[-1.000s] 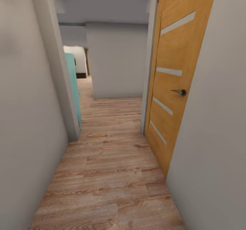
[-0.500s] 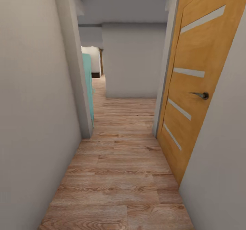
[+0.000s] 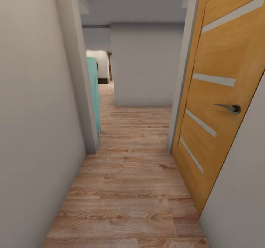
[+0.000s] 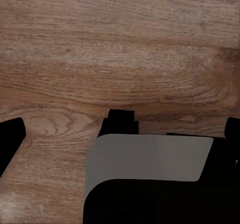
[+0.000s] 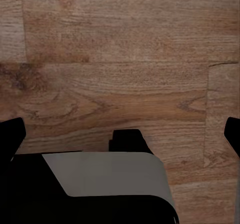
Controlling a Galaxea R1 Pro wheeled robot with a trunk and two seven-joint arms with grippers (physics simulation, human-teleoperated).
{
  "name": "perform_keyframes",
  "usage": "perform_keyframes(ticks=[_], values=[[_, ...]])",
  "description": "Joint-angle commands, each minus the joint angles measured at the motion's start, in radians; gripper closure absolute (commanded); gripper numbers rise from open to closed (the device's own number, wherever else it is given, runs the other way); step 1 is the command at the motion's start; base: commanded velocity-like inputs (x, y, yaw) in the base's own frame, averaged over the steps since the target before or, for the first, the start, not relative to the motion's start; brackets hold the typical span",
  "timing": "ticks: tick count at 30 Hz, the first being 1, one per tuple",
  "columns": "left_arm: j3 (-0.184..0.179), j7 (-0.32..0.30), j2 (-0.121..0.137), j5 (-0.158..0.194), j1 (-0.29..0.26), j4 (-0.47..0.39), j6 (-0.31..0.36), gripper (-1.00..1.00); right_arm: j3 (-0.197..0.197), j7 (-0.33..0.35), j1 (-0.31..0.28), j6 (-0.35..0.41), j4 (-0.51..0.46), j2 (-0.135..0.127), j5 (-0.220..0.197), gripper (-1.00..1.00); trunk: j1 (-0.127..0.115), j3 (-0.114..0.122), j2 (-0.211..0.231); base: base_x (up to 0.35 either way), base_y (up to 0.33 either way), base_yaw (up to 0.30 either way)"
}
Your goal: Move the two storage containers from the living room to the garage. In the garage, place one container on the floor and stack the other container on top of it (either order is fine).
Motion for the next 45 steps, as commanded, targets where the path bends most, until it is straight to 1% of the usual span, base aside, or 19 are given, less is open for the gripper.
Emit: perform_keyframes(ticks=[1, 15, 21, 45], values=[[-0.001, 0.003, 0.000, 0.007, -0.001, 0.000, 0.003, -1.00, 0.008, 0.000, -0.001, -0.006, 0.003, 0.001, -0.010, -1.00, 0.001, -0.001, 0.000, 0.322, 0.000, 0.000], [0.000, 0.004, 0.003, 0.007, 0.000, 0.000, 0.004, -1.00, 0.008, 0.000, -0.001, -0.005, 0.002, 0.002, -0.008, -1.00, 0.001, -0.001, 0.000, 0.322, 0.000, 0.000], [-0.001, 0.004, 0.010, 0.007, -0.001, 0.000, 0.004, -1.00, 0.008, 0.000, -0.001, -0.006, 0.002, 0.002, -0.005, -1.00, 0.001, -0.001, 0.000, 0.322, 0.000, 0.000], [-0.001, 0.002, 0.011, 0.007, 0.000, 0.000, 0.002, -1.00, 0.010, 0.000, -0.001, -0.004, 0.002, 0.002, -0.002, -1.00, 0.001, -0.001, 0.000, 0.322, 0.000, 0.000]])
